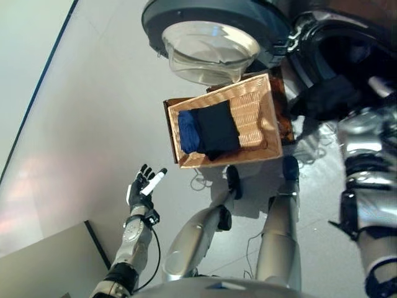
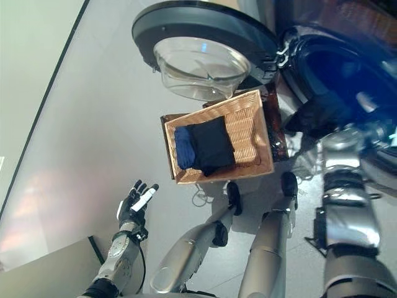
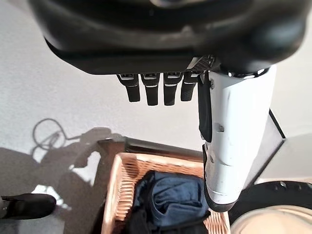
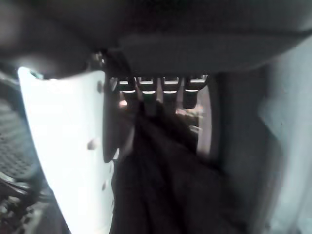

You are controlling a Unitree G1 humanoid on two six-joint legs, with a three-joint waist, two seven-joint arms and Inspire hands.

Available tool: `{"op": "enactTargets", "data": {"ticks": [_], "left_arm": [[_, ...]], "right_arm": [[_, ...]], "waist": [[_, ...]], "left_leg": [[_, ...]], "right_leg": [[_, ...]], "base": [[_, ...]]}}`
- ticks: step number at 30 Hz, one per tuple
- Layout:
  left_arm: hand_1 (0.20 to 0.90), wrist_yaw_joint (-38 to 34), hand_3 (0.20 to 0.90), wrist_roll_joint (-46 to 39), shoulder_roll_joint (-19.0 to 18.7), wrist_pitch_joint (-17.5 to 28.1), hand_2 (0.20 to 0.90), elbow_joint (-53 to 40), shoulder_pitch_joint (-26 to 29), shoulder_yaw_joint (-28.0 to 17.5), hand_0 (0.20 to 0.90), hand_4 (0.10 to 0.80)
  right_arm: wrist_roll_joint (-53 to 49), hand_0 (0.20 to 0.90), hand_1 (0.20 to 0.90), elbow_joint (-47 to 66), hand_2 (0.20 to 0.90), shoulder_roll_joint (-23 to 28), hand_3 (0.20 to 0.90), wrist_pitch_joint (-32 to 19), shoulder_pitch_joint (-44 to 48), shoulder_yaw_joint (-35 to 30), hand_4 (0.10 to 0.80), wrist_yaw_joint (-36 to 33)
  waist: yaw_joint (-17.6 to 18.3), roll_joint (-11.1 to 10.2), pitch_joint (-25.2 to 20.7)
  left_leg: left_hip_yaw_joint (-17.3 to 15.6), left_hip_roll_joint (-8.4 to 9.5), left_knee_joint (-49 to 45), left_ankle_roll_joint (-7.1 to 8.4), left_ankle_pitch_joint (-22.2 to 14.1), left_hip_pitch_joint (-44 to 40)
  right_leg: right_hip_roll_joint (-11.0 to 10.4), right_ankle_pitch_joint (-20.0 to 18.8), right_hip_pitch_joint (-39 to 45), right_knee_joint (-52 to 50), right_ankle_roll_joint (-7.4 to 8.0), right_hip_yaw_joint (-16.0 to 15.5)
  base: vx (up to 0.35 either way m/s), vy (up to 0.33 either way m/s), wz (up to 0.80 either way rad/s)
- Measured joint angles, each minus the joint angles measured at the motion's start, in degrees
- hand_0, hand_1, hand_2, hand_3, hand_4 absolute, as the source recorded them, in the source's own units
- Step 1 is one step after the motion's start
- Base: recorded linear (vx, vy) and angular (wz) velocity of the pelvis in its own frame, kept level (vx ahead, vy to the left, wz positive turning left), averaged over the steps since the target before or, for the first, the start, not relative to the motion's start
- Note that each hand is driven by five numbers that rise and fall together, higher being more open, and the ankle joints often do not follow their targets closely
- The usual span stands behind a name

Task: Pick up the clothes and place them into the washing machine

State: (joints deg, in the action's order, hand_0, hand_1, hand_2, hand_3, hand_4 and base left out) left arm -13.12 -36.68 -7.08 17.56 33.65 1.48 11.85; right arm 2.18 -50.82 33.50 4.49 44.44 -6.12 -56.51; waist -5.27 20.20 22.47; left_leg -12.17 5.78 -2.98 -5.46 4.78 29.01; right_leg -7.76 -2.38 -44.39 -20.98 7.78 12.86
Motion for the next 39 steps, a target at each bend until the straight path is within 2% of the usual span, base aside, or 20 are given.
{"op": "enactTargets", "data": {"ticks": [3, 14, 17, 23, 25, 30, 39], "left_arm": [[0.9, -0.76, 0.9, 0.24, 0.1, 0.42, 0.9, 0.16, -0.02, 0.01, 0.9, 0.8], [0.9, -2.93, 0.9, 0.89, 0.62, 0.71, 0.9, 0.73, -0.2, 0.0, 0.9, 0.8], [0.9, -3.17, 0.9, 0.99, 1.05, 1.07, 0.9, 0.72, -0.19, 0.0, 0.9, 0.8], [0.9, -3.19, 0.9, 0.96, 1.39, 1.39, 0.9, 0.92, -0.37, 0.0, 0.9, 0.8], [0.9, -3.18, 0.9, 0.95, 1.42, 1.42, 0.9, 0.9, -0.56, -0.01, 0.9, 0.8], [0.9, -2.56, 0.9, -0.09, 1.58, 1.4, 0.9, 0.64, -1.76, -0.02, 0.9, 0.8], [0.9, 1.06, 0.9, -2.74, 1.64, 1.24, 0.9, 0.54, -2.97, -0.06, 0.9, 0.8]], "right_arm": [[1.61, 0.9, 0.9, 1.27, 0.9, -4.58, 0.9, -1.12, -3.81, 0.22, 0.8, -1.33], [1.3, 0.9, 0.9, 4.81, 0.9, -10.65, 0.9, -6.84, -10.9, 6.05, 0.8, -1.66], [-2.84, 0.9, 0.9, 5.97, 0.9, -14.27, 0.9, -10.4, -14.21, 7.0, 0.8, 2.57], [-12.98, 0.9, 0.9, 3.71, 0.9, -16.71, 0.9, -14.48, -17.15, 8.64, 0.8, 9.55], [-15.77, 0.9, 0.9, 3.7, 0.9, -16.17, 0.9, -15.79, -17.61, 8.48, 0.8, 11.86], [-30.77, 0.9, 0.9, 0.11, 0.9, -15.33, 0.9, -20.96, -17.59, 6.85, 0.8, 20.87], [-51.79, 0.9, 0.9, -7.79, 0.9, -14.32, 0.9, -22.72, -16.5, 1.75, 0.8, 34.62]], "waist": [[0.09, 0.0, 0.0], [1.29, 0.05, -0.04], [1.61, 0.05, -0.04], [1.51, 0.04, -0.04], [1.6, 0.04, -0.03], [1.98, 0.01, -0.03], [1.7, 0.02, -0.04]], "left_leg": [[-0.18, -0.03, 0.01, 0.23, -0.14, -0.46], [-0.65, -0.35, -0.05, 0.58, -0.27, -0.82], [-0.84, -0.58, -0.19, 0.77, -0.39, -0.88], [-1.03, -1.01, -0.61, 1.08, -0.58, -0.87], [-1.04, -1.01, -0.67, 1.1, -0.59, -0.87], [-1.02, -1.09, -0.82, 1.13, -0.6, -0.89], [-1.03, -1.08, -0.81, 1.15, -0.59, -0.88]], "right_leg": [[0.25, 0.27, -0.11, -0.66, -0.32, 0.32], [0.64, 0.35, -0.15, -1.19, -0.43, 0.62], [0.87, 0.51, -0.25, -1.54, -0.68, 0.62], [1.29, 0.88, -0.23, -1.78, -0.6, 0.61], [1.29, 0.88, -0.22, -1.79, -0.59, 0.61], [1.34, 0.91, -0.18, -1.96, -0.59, 0.6], [1.32, 0.94, -0.22, -1.94, -0.63, 0.63]], "base": [[0.006, 0.02, -0.07], [0.0, 0.002, -0.01], [0.0, 0.0, 0.0], [0.0, 0.0, -0.01], [0.0, 0.0, 0.0], [0.0, 0.0, 0.0], [0.0, 0.0, 0.0]]}}
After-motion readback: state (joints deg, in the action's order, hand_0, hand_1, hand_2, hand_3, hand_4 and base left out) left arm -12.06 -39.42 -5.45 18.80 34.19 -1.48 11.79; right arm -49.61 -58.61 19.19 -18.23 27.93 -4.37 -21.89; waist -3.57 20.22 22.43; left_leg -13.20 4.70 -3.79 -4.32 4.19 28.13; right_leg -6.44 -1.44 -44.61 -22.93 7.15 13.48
